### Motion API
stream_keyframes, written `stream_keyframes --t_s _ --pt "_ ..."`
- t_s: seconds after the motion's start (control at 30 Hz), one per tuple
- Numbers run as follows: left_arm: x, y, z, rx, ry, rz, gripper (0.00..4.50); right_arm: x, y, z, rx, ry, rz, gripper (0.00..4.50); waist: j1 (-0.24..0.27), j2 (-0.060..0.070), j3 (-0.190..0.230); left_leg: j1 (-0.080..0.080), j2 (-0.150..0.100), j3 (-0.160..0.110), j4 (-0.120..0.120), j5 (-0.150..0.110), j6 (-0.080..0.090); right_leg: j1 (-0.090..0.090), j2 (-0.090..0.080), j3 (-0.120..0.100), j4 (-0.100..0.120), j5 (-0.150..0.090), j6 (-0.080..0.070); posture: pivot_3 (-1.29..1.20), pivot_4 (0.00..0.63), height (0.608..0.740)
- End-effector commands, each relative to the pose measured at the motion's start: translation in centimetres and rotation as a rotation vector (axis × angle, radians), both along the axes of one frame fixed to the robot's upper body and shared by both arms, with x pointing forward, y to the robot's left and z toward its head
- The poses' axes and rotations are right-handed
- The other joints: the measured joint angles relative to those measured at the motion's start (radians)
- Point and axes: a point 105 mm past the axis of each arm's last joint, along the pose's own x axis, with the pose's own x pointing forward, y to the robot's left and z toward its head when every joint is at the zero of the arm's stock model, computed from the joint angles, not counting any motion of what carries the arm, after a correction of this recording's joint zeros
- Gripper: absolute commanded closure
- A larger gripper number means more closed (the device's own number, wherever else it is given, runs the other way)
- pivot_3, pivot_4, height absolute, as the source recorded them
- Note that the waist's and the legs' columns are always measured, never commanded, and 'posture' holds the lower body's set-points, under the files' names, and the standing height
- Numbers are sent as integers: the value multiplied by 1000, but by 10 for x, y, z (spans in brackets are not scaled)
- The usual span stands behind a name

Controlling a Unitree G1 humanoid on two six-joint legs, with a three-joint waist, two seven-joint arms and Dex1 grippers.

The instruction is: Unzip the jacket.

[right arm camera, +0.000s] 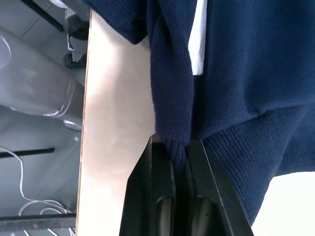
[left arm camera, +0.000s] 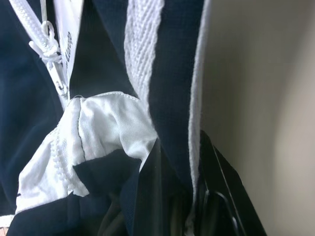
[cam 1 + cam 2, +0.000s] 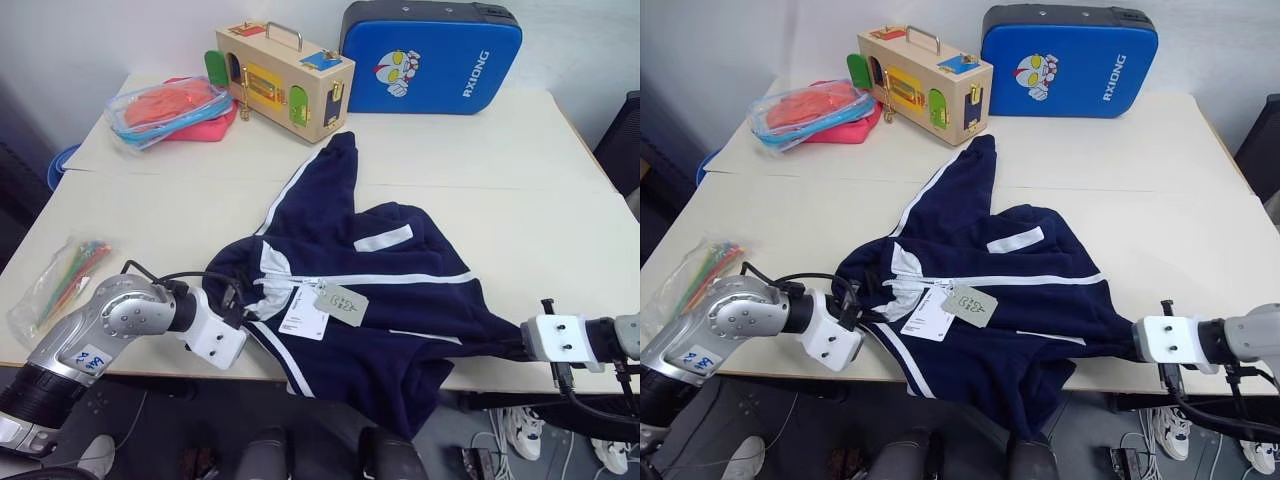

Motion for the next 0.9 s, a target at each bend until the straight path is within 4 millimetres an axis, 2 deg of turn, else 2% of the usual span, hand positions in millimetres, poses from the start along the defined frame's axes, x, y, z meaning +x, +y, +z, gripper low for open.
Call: stream_keyframes --t_s 0.03,0.07,0.17,0.43,0.53,0.6,0.67,0.77,0.9 --pt "3 30 -17 66 70 133 4500 0 7 6 45 14 -9 4481 -2 0 0 1 0 0 0 0 0 1 0 0 0 0 0 0 150 740" --pt "2 29 -16 51 78 140 4248 0 7 6 50 15 -10 4495 -4 0 0 1 0 0 0 0 0 1 0 0 0 0 0 0 150 740" --pt "-6 27 -17 18 134 150 3535 1 6 6 44 37 -17 3717 -9 0 0 3 1 -1 0 0 0 3 0 0 0 0 0 0 150 740" --pt "-19 25 -5 -95 221 234 1350 4 2 19 46 38 -21 1107 -10 0 0 14 2 -3 -5 0 0 11 2 3 -5 0 0 0 150 740" --pt "-26 28 5 -167 304 291 529 8 4 32 82 24 -31 143 -11 1 0 13 2 -4 -5 -1 0 12 2 3 -6 0 0 0 150 740" --pt "-35 30 16 -247 432 351 16 11 9 47 138 11 -39 0 -11 2 1 13 2 -4 -5 -1 0 11 2 3 -6 0 0 0 150 740" --pt "-39 26 34 -363 541 356 16 14 18 62 200 3 -35 0 -9 2 2 13 4 -4 -5 -1 0 11 2 3 -6 0 0 0 150 740" --pt "-24 19 81 -562 604 326 16 16 42 88 347 45 -4 0 3 4 3 11 8 -7 -2 -1 0 12 2 2 -5 0 0 0 150 740" --pt "13 5 101 -585 542 279 16 21 72 97 447 87 62 0 15 3 2 10 1 -8 0 -2 1 12 2 1 -6 0 0 0 150 740"
